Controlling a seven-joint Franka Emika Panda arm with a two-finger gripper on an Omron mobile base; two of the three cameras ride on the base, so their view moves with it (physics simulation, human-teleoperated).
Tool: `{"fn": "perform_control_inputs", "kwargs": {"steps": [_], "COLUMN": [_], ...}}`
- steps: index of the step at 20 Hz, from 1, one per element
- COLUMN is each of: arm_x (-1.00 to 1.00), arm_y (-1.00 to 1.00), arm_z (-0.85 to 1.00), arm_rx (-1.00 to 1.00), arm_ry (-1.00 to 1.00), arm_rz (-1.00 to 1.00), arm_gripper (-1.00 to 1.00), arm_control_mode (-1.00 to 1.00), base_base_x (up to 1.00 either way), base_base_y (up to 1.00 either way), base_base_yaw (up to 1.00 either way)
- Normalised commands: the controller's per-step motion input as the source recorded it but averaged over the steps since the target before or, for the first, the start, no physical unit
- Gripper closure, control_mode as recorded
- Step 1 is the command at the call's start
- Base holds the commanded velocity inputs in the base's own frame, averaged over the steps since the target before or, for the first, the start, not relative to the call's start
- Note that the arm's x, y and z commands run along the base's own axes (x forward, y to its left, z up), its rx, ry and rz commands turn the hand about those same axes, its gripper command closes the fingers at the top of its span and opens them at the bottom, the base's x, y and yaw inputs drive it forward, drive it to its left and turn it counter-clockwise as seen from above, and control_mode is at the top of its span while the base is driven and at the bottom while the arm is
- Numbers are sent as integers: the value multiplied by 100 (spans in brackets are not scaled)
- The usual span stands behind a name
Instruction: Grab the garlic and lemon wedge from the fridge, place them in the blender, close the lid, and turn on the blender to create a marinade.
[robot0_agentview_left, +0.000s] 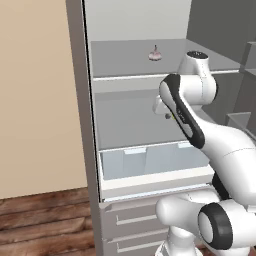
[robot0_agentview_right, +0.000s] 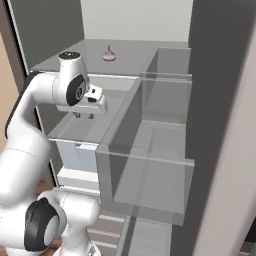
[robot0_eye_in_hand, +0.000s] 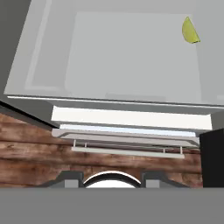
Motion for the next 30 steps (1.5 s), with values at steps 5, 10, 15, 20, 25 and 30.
{"fn": "perform_control_inputs", "kwargs": {"steps": [5,10,15,20,25,30], "arm_x": [8,50,71,43,32,55], "arm_y": [-6,-62,-58,-53,-28,-24], "arm_z": [-22,-49,-69,-14,0,-2], "arm_rx": [0,-5,-5,0,0,0], "arm_ry": [-19,-15,2,0,-1,0], "arm_rz": [0,0,0,0,0,0], "arm_gripper": [-100,-100,-100,-100,-100,-100], "arm_control_mode": [-100,-100,-100,-100,-100,-100], "base_base_x": [0,0,0,0,0,0], "base_base_y": [0,0,0,0,0,0], "base_base_yaw": [0,0,0,0,0,0]}}
